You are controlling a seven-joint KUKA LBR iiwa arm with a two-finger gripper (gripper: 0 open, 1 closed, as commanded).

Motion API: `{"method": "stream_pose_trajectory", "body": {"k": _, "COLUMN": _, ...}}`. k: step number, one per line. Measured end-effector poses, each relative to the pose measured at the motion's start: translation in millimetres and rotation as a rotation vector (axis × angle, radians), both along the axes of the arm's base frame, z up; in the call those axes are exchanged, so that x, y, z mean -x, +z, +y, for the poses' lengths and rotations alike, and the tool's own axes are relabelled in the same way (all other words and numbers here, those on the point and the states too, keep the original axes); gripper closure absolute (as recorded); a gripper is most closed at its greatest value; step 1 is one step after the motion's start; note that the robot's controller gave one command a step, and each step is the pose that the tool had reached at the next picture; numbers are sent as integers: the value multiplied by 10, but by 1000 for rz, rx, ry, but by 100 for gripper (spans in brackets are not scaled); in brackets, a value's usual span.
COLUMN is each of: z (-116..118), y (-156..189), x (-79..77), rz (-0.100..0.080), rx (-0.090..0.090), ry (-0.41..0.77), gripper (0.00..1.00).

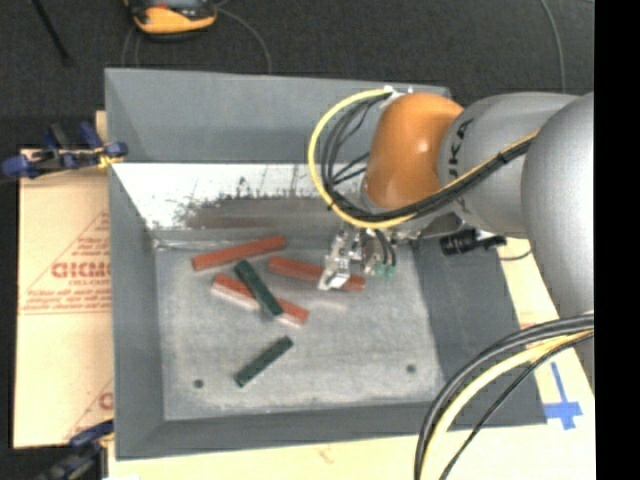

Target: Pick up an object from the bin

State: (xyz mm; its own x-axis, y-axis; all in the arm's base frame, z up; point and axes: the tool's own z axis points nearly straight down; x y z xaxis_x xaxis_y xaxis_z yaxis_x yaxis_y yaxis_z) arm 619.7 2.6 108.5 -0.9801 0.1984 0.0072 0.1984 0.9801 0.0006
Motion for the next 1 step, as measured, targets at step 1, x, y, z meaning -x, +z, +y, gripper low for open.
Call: {"method": "stream_pose_trajectory", "body": {"k": 1, "z": -1, "y": 213, "x": -20, "rz": -8, "rx": 0, "ry": 0, "gripper": 100}}
